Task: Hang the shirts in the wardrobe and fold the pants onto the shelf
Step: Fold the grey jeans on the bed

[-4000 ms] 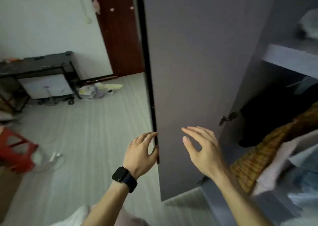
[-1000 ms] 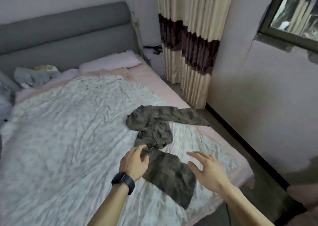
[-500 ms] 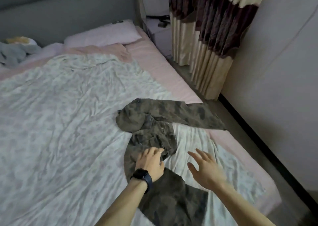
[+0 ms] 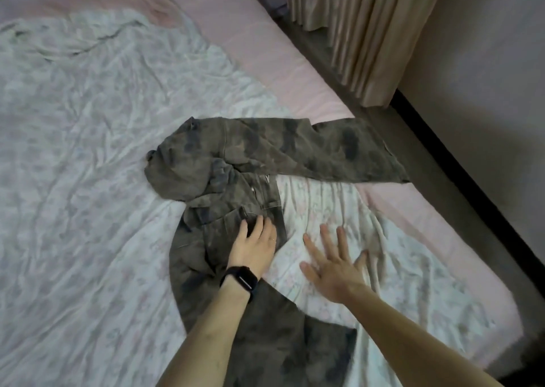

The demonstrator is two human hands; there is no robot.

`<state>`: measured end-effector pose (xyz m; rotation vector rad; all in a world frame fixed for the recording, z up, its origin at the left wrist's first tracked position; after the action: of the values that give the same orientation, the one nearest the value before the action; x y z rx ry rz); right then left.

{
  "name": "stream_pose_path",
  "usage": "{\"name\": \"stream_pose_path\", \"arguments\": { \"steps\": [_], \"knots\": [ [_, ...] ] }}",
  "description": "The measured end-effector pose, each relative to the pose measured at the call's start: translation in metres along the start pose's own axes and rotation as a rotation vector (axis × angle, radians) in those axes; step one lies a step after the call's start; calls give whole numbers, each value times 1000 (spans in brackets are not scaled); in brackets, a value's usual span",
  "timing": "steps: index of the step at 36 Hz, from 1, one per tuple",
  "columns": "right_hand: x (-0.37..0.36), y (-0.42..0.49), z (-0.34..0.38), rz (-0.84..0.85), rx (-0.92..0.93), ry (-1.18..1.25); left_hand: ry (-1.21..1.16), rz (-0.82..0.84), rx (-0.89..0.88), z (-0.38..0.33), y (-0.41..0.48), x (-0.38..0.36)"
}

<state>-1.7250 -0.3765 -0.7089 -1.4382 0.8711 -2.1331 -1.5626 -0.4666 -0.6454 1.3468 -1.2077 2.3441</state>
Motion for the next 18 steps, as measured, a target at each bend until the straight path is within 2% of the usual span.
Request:
{"name": "stream_pose_path", "arguments": {
  "steps": [3, 8, 13, 16, 18],
  "knots": [
    [-6, -3, -1, 35, -4, -13, -2, 48, 54, -8, 7, 5],
    [1, -3, -5, 111, -8, -22, -99, -70, 101, 2, -9, 55],
    [23, -10, -7, 248, -15, -34, -615, -235, 456, 76, -49, 84],
    [55, -25, 9, 208, -28, 106, -828, -410, 552, 131, -104, 110],
    [87, -39, 35, 120, 12, 238, -910, -479, 585, 166, -141, 128]
  ]
}}
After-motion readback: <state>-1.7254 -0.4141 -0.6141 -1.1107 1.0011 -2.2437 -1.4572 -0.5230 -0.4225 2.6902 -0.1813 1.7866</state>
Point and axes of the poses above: each hand's wrist, its own y-axis towards the middle knuckle, its own x-axis out of the back of the hand, z = x × y, the point moved 5 cm from there along y, towards the middle knuckle, and after that the axes turned 1 degree about -y, right-handed, at the moved point
